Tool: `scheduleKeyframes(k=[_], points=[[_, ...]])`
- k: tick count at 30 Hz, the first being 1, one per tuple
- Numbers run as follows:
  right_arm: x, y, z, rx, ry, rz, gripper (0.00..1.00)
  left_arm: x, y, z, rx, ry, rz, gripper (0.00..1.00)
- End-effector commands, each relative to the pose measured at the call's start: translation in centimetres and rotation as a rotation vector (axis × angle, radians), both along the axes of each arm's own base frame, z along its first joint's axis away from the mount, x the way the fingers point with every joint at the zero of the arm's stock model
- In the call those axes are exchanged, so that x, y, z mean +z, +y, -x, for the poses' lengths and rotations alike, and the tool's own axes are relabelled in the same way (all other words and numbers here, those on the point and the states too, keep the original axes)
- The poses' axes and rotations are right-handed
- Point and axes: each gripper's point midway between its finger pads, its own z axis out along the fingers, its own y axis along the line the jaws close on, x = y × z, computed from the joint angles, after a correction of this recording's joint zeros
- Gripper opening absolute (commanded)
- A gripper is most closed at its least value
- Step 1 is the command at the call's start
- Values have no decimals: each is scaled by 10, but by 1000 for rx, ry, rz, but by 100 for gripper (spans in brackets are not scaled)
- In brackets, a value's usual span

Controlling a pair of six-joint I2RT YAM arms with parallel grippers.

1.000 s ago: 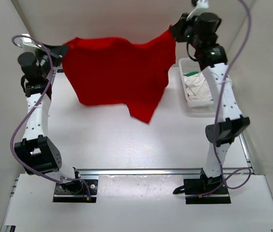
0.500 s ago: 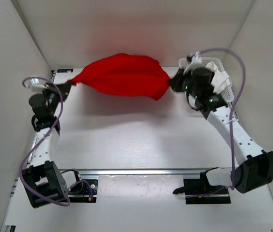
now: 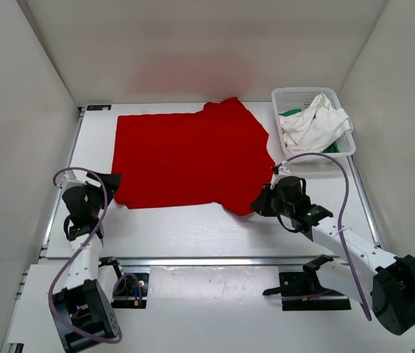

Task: Fold and stack the t-shirts
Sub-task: Flatten out the tshirt, then grap the side of the flattened tshirt closest away from the robot with both arms

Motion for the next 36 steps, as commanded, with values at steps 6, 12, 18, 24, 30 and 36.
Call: scheduleKeyframes(k=[6,12,18,24,30,36], points=[[0,-18,7,-96,-36,-66,0,-61,13,43,78,243,-142,55],[-3,-15,13,-74,-40,-91,0,-75,12,47,148,329,-204,56],[-17,-8,23,-52,-26,-64,0,-90,30,58,248,380,-118,52],[-10,-4,21,-37,-58,-101,0,-107,35,70,297,437,-41,49],[-6,2,23,2,-82,-120,0,-115,39,67,334,468,-26,48],[-6,2,24,9,-88,-120,0,-121,38,55,338,459,16,43]])
